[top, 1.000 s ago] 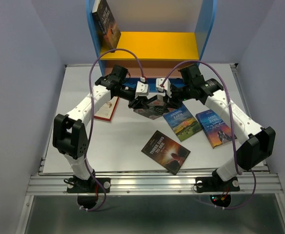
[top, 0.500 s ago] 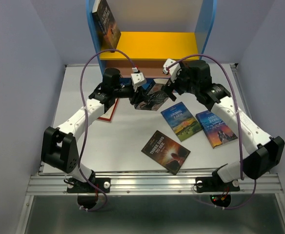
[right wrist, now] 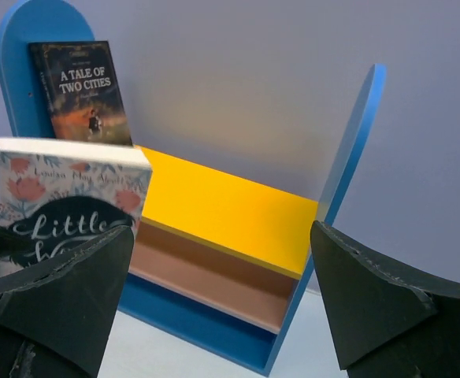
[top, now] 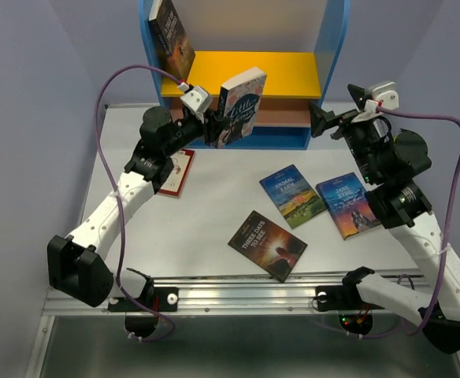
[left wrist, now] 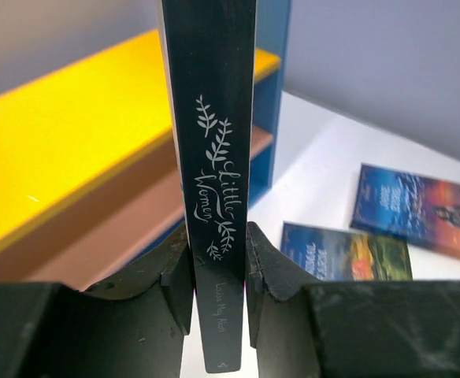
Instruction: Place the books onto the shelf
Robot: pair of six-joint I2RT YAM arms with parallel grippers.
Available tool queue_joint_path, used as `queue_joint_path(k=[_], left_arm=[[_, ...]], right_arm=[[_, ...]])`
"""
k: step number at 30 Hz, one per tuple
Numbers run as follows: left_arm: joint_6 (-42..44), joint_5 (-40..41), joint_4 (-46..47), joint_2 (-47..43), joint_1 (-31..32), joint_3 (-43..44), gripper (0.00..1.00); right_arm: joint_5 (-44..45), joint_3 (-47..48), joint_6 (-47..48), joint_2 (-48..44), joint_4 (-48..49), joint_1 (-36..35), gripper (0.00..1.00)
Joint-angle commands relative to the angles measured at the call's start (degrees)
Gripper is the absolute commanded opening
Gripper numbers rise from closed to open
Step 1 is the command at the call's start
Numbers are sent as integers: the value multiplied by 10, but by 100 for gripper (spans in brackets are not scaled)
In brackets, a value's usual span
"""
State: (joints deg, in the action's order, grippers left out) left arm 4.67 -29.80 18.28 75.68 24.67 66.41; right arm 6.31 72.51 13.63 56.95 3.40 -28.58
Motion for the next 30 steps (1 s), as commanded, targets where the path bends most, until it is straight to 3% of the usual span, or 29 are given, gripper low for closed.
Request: queue_joint_path(k=[1,6,8,13,20,30], left_arm=[[-37,84,117,-4,1,93,0],[-85,244,127,73,-5,216,0],[-83,272,134,124,-13,270,0],[-113,280,121,236,-44,383,0],[-123,323,107,325,-70,490,0],[-115,366,92,374,-76,505,0]], right_arm=[[62,-25,-32,12,37,-3,100],[106,-33,-36,27,40,-3,100],[115,-37,-39,30,43,-3,100],[148,-41,-39,42,50,-3,100],[181,-50,-33,48,56,-3,100],[204,-62,-31,52,61,-3,100]])
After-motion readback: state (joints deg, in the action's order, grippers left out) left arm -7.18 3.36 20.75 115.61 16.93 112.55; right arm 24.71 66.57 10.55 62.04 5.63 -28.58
